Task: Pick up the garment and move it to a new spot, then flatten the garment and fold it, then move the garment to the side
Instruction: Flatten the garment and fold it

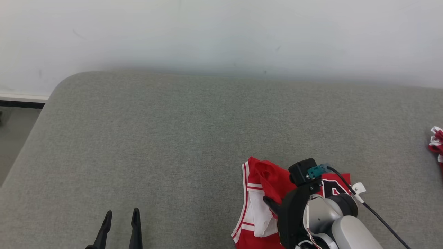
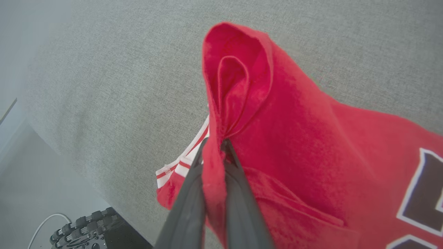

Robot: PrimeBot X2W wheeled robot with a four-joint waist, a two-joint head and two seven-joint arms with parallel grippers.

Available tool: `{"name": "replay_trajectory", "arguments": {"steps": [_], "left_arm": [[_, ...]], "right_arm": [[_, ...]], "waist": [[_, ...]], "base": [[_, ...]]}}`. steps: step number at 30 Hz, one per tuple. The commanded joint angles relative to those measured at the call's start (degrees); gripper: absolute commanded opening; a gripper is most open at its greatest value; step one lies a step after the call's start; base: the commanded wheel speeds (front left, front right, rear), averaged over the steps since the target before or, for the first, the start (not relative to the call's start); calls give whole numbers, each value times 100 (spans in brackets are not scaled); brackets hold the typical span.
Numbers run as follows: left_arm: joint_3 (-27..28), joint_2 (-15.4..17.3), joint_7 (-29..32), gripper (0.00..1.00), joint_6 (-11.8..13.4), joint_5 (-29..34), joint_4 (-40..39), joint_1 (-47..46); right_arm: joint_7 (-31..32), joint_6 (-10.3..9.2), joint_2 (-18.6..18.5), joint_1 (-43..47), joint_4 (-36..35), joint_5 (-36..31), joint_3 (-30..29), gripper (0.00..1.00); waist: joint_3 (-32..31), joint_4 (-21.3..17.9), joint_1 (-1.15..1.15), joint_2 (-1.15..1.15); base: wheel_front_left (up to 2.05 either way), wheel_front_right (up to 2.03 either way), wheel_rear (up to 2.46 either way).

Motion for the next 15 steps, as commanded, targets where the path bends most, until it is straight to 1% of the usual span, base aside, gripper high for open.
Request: {"name": "replay_trajectory", "arguments": {"steps": [1, 6, 8, 12, 15], "left_arm": [[1, -9, -13, 100, -37, 22, -11, 4], [-34, -12, -13, 100, -41, 11, 10, 18], [-46, -12, -13, 100, -23, -4, 24, 25], [-43, -14, -13, 100, -26, -25, 45, 53], [-16, -15, -13, 100, -27, -34, 53, 80]], "right_arm": [[-59, -16, 47, -71, 19, 55, 8, 0], [-263, -16, 149, -182, 424, 155, 74, 0], [-348, -16, 170, -216, 568, 172, 64, 100], [-501, -16, 204, -245, 684, 243, 88, 100], [-653, -16, 213, -217, 548, 436, 19, 100]], "waist": [[2, 46, 0, 0], [6, 147, 0, 0], [4, 179, 0, 0], [-10, 206, 0, 0], [-48, 192, 0, 0]], "base": [[0, 0, 0], [0, 0, 0], [0, 0, 0], [0, 0, 0], [0, 0, 0]]}}
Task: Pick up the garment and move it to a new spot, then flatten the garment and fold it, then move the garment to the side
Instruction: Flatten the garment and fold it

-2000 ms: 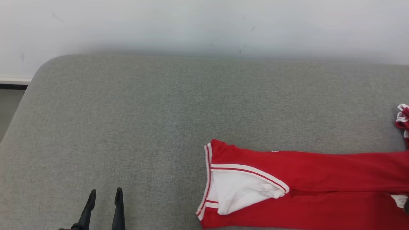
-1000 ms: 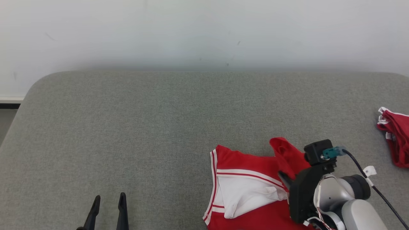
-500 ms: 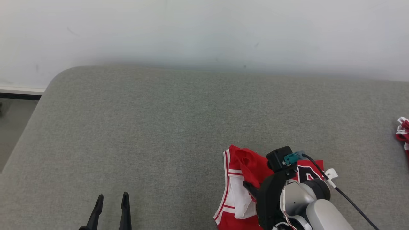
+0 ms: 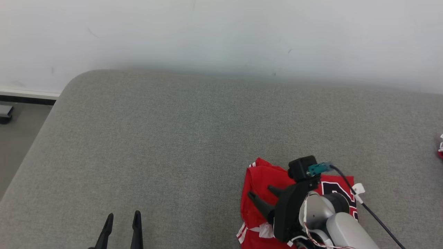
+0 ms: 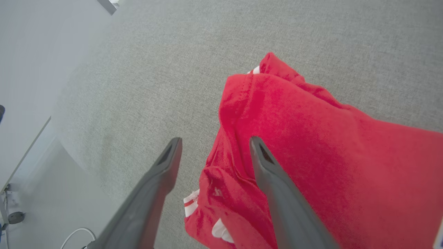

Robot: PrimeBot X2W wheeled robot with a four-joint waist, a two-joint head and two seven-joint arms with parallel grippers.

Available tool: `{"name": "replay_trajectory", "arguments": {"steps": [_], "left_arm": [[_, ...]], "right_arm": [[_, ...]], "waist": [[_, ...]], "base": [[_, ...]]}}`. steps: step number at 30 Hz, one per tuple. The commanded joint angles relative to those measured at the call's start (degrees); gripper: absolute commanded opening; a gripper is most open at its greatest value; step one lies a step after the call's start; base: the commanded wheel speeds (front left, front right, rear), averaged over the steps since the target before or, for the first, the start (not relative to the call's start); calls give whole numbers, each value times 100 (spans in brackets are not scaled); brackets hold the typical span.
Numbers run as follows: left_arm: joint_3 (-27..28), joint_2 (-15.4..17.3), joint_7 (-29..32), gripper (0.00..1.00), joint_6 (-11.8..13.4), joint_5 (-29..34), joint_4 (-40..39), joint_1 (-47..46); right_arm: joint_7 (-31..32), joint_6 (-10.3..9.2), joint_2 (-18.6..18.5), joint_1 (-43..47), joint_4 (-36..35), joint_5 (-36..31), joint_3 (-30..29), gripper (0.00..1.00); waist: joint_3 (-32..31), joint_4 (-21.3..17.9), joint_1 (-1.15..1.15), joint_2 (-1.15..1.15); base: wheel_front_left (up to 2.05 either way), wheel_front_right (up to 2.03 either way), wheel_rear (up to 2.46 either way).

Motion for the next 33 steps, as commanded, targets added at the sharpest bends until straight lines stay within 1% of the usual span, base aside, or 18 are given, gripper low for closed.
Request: {"name": "replay_trajectory", "arguments": {"steps": [1, 4, 6, 13, 15, 18, 19, 23, 27, 29, 30, 33], "left_arm": [[18, -11, -13, 100, -3, -18, 6, 64], [43, -12, -13, 100, -5, -5, -5, 100], [44, -11, -13, 100, -6, 7, -10, 134], [45, -11, -13, 100, -8, 15, -38, 188], [49, -11, -13, 100, -9, 17, -48, 210], [89, -11, -13, 100, -9, 46, -121, 222], [116, -10, -13, 100, -9, 51, -148, 244], [224, -12, -13, 100, -4, 101, -289, 279], [320, -10, -12, 100, -4, 132, -384, 215], [385, -10, -12, 100, -4, 153, -426, 175], [385, -10, -12, 100, -4, 153, -426, 175], [352, -12, -13, 100, -4, 244, -426, 164]], "right_arm": [[-57, -16, 7, 8, -63, 60, -36, 100], [-295, -16, -3, 70, -370, 158, -257, 100], [-435, -16, -75, 151, -592, 141, -478, 100], [-708, -16, -465, 817, -1221, -350, -1543, 100], [-909, -16, -467, 1111, -1348, -454, -1852, 100], [-1590, -15, -488, 1484, -1591, -735, -2167, 100], [-1863, -16, -431, 1637, -1620, -789, -2290, 100], [-2980, -15, -349, 2100, -1689, -1105, -2395, 100], [-3914, -15, -265, 2327, -1567, -1340, -2420, 100], [-4230, -15, -290, 2374, -1433, -1394, -2327, 100], [-4230, -15, -290, 2374, -1433, -1394, -2327, 100], [-4551, -15, -450, 2377, -1211, -1397, -2189, 100]], "waist": [[-22, -18, 0, 0], [-70, -69, 0, 0], [-98, -104, 0, 0], [-178, -182, 0, 0], [-202, -195, 0, 0], [-238, -233, 0, 0], [-254, -257, 0, 0], [-282, -381, 0, 0], [-288, -522, 0, 0], [-289, -606, 0, 0], [-289, -606, 0, 0], [-316, -708, 0, 0]], "base": [[0, 0, 0], [0, 0, 0], [0, 0, 0], [0, 0, 0], [0, 0, 0], [0, 0, 0], [0, 0, 0], [0, 0, 0], [0, 0, 0], [0, 0, 0], [0, 0, 0], [0, 0, 0]]}}
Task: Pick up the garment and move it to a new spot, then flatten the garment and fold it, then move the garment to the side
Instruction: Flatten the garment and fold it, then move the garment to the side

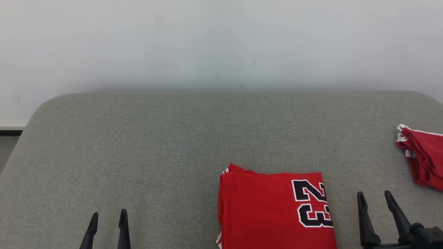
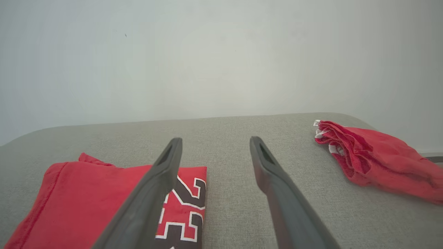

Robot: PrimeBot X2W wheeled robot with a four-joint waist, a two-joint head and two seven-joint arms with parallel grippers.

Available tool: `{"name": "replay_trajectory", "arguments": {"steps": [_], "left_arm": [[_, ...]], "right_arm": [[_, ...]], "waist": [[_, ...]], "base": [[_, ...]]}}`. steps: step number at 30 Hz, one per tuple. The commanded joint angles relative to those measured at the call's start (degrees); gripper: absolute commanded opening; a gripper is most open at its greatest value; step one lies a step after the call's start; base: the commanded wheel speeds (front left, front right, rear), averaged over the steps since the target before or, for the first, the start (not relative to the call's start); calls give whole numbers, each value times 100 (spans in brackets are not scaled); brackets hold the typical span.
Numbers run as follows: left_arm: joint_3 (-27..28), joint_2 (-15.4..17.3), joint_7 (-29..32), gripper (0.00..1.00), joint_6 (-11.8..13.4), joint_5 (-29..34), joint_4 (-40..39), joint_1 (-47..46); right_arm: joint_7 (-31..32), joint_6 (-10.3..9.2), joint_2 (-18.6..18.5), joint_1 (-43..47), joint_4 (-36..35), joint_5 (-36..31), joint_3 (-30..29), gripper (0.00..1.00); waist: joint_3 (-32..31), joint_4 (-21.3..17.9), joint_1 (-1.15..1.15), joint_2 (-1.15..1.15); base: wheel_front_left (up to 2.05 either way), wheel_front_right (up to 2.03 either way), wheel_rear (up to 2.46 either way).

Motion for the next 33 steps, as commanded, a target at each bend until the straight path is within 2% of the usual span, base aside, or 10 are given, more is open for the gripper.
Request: {"name": "replay_trajectory", "arguments": {"steps": [1, 6, 17, 33], "left_arm": [[11, -8, -12, 100, 7, 16, 18, -9], [83, -8, -13, 100, 9, 59, 134, 37], [139, -8, -13, 100, 8, 139, 519, 187], [188, -8, -13, 100, 8, 139, 568, 204]], "right_arm": [[-88, -14, -91, 27, 59, 3, 33, 100], [-294, -14, -194, 88, 336, 55, 145, 100], [-402, -14, -133, 136, 660, 165, 392, 100], [-410, -14, -92, 96, 729, 264, 361, 100]], "waist": [[-38, -91, 1, 0], [-132, -187, 1, 0], [-249, -198, 1, 0], [-229, -202, 1, 0]], "base": [[0, 0, 0], [0, 0, 0], [0, 0, 0], [0, 0, 0]]}}
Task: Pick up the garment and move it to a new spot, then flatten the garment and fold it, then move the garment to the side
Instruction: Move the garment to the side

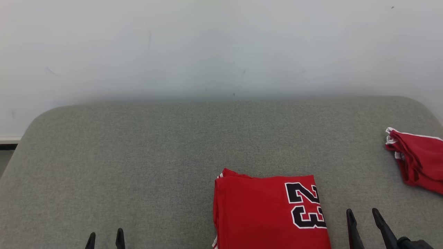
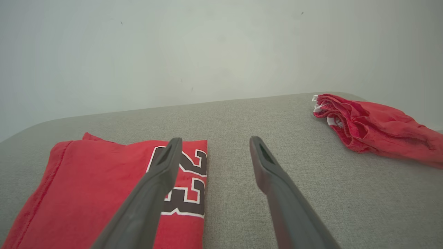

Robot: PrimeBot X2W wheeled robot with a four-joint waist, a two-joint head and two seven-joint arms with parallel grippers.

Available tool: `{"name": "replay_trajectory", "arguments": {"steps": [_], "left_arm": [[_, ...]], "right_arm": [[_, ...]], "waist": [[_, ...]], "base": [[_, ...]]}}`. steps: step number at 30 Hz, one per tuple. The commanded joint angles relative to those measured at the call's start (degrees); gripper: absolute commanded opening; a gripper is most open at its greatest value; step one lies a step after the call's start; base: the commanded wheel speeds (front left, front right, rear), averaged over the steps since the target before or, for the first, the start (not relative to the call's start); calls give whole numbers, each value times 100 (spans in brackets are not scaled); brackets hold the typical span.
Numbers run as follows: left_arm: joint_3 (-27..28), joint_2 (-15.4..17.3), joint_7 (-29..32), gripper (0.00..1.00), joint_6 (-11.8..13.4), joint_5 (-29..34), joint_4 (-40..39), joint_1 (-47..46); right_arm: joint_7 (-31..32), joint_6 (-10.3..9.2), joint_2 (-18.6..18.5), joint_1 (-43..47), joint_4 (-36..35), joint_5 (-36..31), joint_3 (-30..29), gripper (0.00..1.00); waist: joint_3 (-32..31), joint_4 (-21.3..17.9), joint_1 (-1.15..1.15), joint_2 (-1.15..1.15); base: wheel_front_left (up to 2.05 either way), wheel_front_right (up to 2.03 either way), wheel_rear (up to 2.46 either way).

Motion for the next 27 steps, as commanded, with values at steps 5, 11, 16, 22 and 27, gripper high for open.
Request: {"name": "replay_trajectory", "arguments": {"steps": [5, 11, 16, 22, 27], "left_arm": [[-26, -3, -13, 100, 11, -24, 41, 19], [-18, -3, -13, 100, 11, -23, 40, 0], [6, -3, -12, 100, 11, -16, -12, 11], [-49, -2, -13, 100, 11, -22, -21, 1], [-149, -3, -12, 100, 11, -14, -52, -17]], "right_arm": [[-23, -14, 4, -19, 2, 15, -13, 100], [-24, -14, 5, -43, 71, -10, -22, 100], [274, -14, -50, -121, 106, 21, 70, 100], [1608, -14, -103, -389, -16, 142, 9, 100], [3237, -14, -74, -707, -285, 346, -107, 100]], "waist": [[10, 16, 0, 0], [16, 36, 0, 0], [38, 54, 0, 0], [91, 111, 0, 0], [165, 243, 0, 0]], "base": [[0, 0, 0], [0, 0, 0], [0, 0, 0], [0, 0, 0], [0, 0, 0]]}}
